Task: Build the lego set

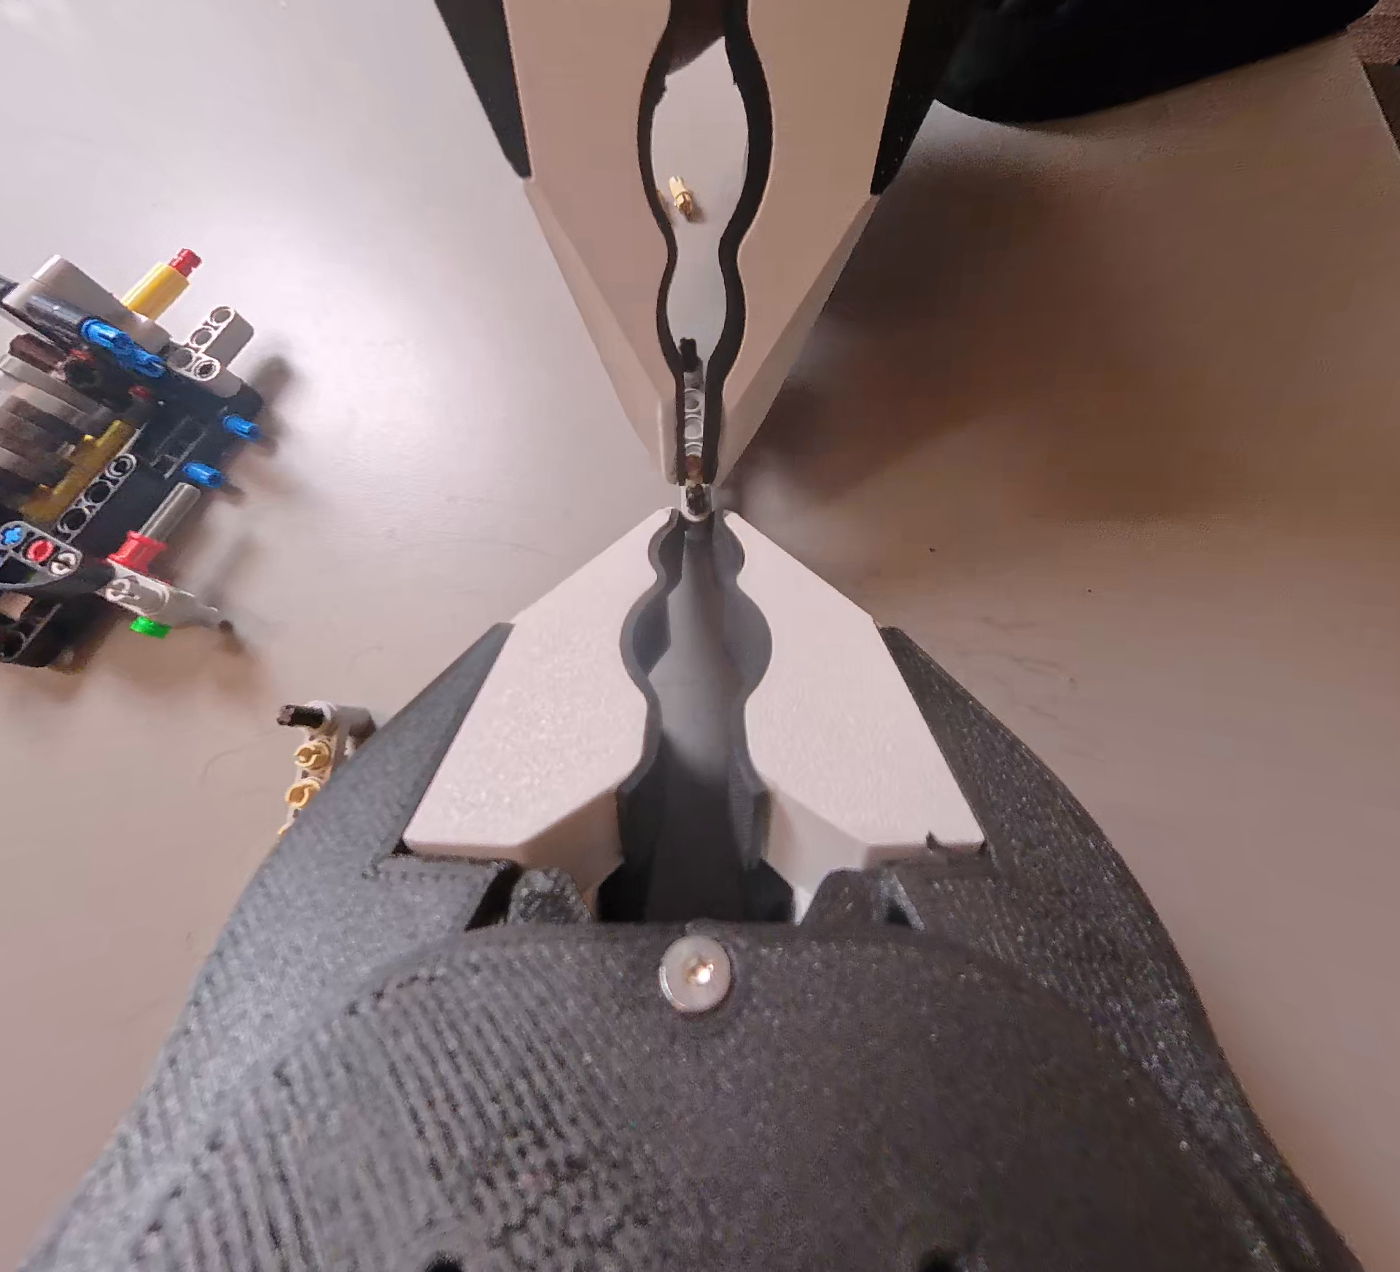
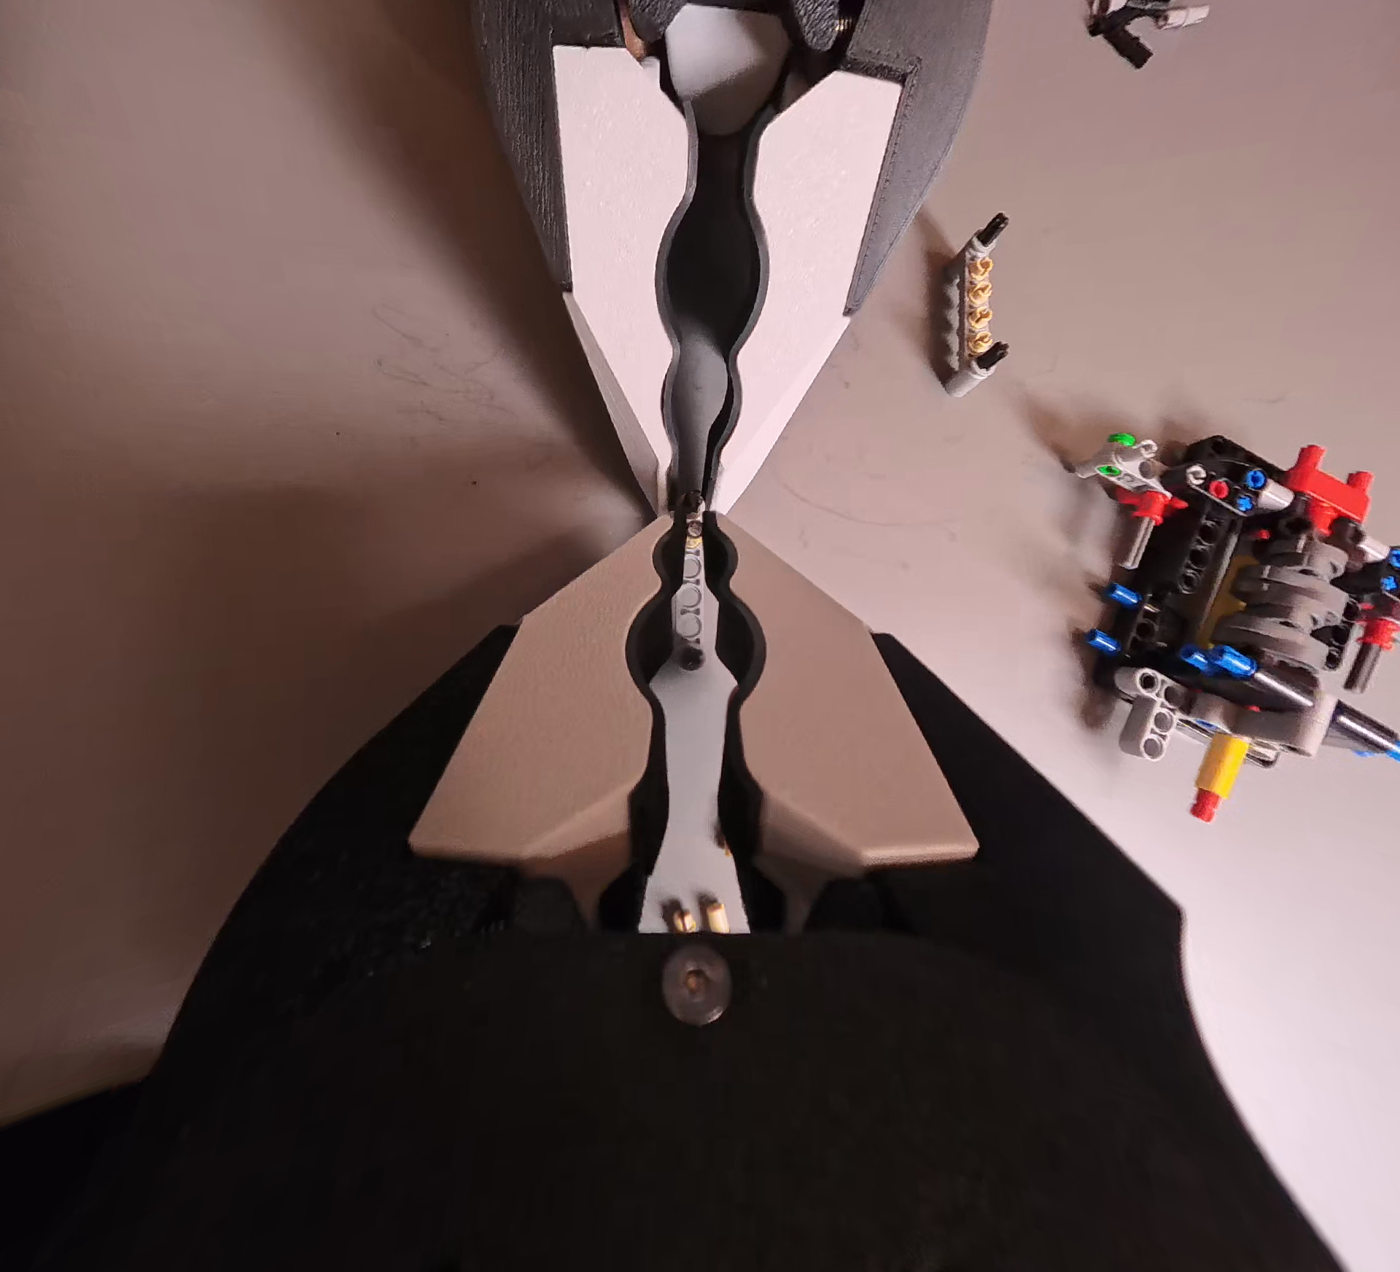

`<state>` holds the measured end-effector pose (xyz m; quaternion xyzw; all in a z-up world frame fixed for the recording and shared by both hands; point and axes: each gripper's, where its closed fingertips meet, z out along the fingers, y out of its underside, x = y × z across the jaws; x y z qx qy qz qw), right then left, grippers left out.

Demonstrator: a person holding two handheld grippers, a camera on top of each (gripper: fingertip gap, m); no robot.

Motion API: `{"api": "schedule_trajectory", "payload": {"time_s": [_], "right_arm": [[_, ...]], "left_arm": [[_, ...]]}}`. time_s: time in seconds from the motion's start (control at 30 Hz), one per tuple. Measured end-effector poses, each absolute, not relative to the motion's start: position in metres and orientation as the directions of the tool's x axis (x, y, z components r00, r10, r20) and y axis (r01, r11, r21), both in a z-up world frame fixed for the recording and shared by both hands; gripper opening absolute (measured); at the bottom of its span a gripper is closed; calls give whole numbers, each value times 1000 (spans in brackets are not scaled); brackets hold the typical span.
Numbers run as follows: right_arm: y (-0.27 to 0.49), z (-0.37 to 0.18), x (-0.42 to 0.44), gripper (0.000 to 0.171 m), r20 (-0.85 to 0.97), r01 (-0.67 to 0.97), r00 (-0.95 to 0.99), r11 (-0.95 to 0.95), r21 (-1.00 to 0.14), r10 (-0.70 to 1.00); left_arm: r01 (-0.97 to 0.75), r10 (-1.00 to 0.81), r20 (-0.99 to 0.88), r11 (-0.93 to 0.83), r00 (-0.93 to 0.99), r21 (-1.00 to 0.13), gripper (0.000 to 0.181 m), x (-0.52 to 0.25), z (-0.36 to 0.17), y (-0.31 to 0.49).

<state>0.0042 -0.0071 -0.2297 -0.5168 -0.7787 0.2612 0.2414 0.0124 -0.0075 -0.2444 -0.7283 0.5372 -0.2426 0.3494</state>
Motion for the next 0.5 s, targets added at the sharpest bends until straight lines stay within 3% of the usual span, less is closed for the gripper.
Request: {"api": "schedule_trajectory", "payload": {"time_s": [0.13,0.5], "right_arm": [[-7,-229,6,3,106,659,-321,302,-689,941],[-7,-232,8,2,139,734,-391,399,-550,910]], "left_arm": [[-614,-953,-25,-175,302,-770,6,12,-245,-8],[-614,-953,-24,-174,301,-770,6,12,-245,-8]]}}
